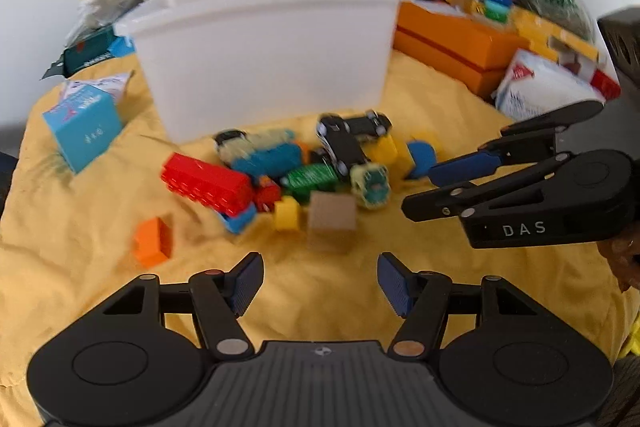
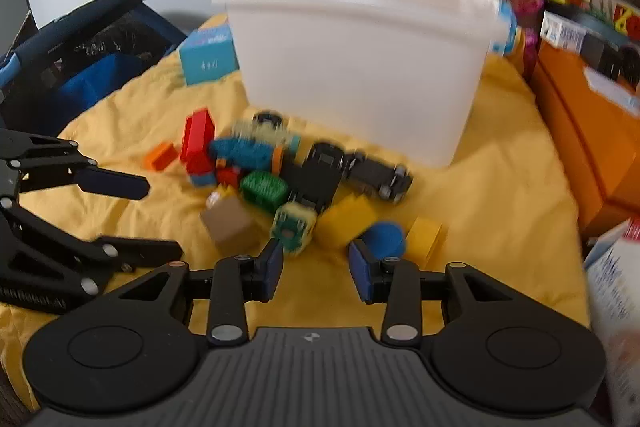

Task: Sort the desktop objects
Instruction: 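Move both open tools back down to the toy pile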

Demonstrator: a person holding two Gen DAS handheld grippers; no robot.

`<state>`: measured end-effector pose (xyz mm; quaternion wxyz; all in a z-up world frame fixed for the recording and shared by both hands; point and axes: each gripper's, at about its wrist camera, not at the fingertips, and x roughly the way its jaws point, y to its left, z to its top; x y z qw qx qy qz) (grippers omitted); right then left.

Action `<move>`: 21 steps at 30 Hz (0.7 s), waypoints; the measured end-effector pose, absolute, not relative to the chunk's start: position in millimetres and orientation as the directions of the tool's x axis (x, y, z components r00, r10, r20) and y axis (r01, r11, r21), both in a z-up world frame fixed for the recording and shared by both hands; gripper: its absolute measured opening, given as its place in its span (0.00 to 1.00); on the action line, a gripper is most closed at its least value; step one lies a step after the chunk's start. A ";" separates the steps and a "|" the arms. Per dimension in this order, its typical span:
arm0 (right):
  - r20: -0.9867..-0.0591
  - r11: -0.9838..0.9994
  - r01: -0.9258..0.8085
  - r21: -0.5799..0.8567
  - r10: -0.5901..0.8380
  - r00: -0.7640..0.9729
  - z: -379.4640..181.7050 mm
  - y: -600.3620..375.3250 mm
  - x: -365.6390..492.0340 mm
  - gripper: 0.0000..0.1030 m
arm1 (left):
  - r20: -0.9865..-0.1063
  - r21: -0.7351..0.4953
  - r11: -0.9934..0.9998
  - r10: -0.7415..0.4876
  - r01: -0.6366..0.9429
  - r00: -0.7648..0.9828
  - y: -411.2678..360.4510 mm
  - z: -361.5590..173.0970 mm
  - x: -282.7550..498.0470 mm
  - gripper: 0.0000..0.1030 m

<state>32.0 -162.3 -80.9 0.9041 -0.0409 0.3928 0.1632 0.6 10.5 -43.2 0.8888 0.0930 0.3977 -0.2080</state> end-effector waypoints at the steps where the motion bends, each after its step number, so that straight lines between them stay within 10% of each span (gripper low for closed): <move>1: -0.728 0.943 -0.327 0.058 0.264 0.633 -84.7 -162.1 28.1 0.39 | -0.749 0.002 0.894 -0.296 0.449 0.593 8.6 -45.8 0.4 0.65; 21: -0.712 0.871 -0.490 0.035 0.366 0.599 -93.5 -110.5 41.7 0.44 | -0.731 0.092 0.955 -0.128 0.282 0.670 74.1 -32.5 -60.2 0.66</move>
